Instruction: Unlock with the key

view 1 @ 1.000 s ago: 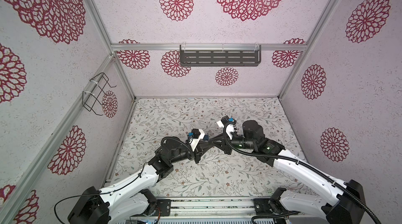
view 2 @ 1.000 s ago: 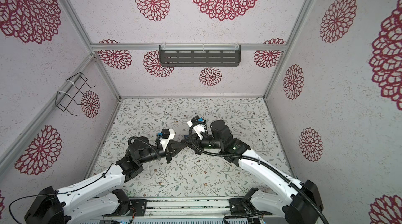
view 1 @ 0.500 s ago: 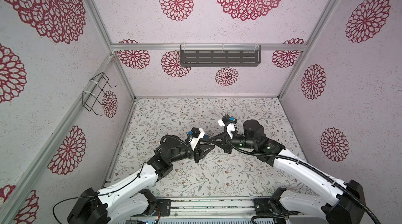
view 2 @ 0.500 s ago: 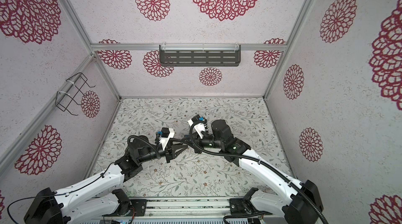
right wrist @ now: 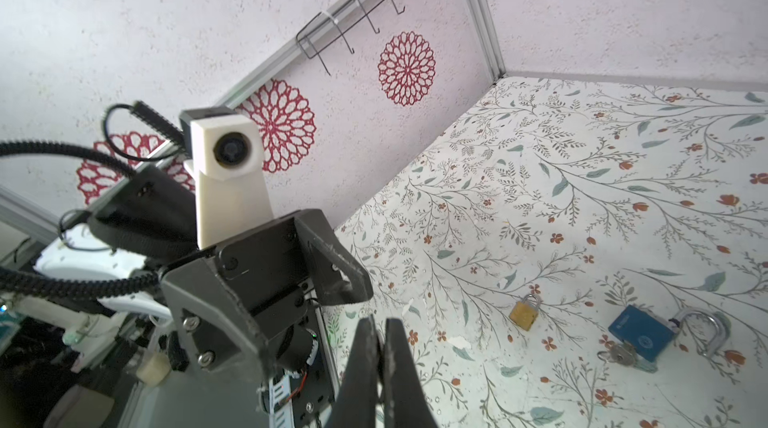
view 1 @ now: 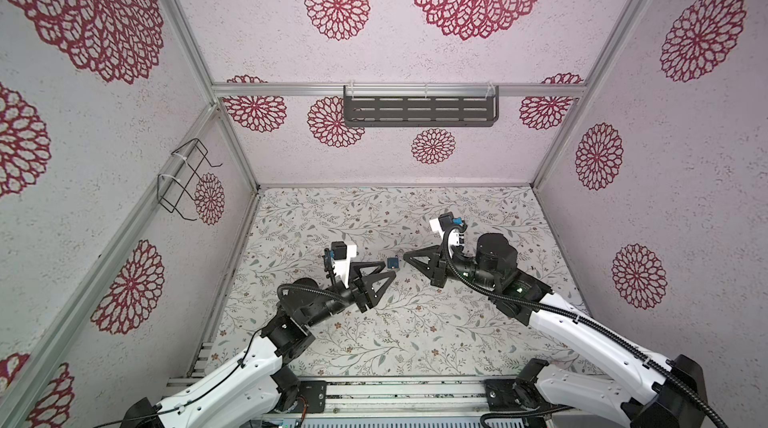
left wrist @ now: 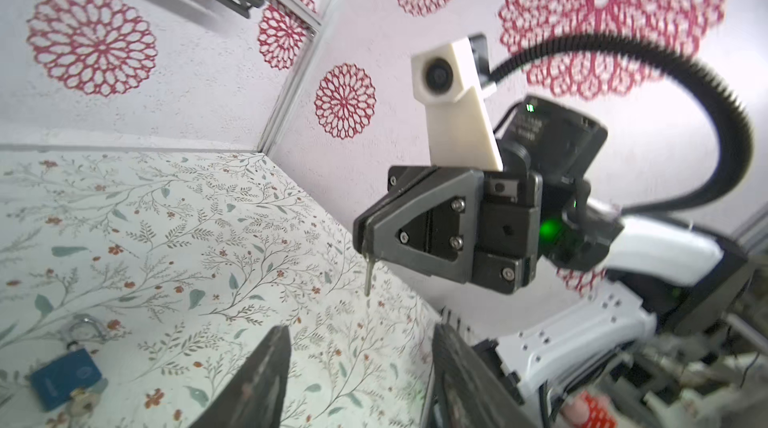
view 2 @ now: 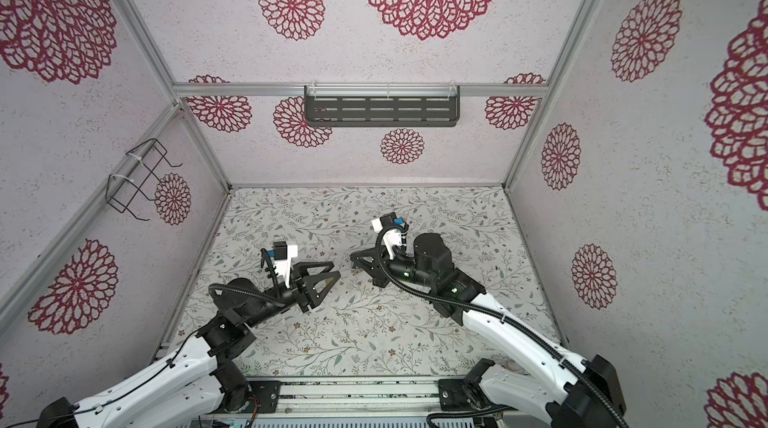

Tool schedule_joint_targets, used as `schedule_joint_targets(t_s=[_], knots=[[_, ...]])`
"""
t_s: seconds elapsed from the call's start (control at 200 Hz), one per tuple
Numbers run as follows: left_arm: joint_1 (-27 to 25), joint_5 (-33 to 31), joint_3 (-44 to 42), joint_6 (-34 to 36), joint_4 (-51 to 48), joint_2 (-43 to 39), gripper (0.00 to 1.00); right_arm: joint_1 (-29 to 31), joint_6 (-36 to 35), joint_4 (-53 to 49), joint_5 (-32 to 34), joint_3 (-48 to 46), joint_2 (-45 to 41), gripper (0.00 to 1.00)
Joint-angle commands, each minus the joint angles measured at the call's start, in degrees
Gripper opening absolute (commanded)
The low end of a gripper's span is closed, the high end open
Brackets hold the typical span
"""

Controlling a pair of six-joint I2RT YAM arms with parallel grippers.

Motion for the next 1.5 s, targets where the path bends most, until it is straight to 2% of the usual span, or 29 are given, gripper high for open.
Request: schedule_joint_targets(t_s=[0.0,0.25,0.41,0.77,0.931,1.356,1.496], knots=[[-1.38,-7.18,-0.35,-13.68,7.35,-0.62,0.59,0.13,6.63,8.98,3.36,-0.32,-0.34,0.0],[-8.87,-23.79,2.33,-24.13,6.35,1.77,0.59,2.62,15.03,20.67,10.82,-3.71,2.18,0.0],[-10.29,-28.1,3.26,-29.01,8.55,5.0,0.55,5.69,18.06,25.78,15.55,-4.79,3.41,0.0],[-12.66,-31.04,3.93,-30.51,13.09,9.03,0.4,11.72,20.38,31.77,26.5,-7.55,3.92,0.0],[-13.17,-31.92,3.94,-30.58,13.33,9.15,0.31,12.75,20.1,33.82,28.07,-8.33,4.37,0.0],[-13.44,-32.11,4.95,-31.65,12.86,10.94,0.25,13.38,20.78,37.86,28.78,-9.65,5.73,0.0],[-13.43,-31.54,5.17,-31.68,14.0,11.78,0.2,13.56,20.95,38.14,29.56,-10.03,6.02,0.0]])
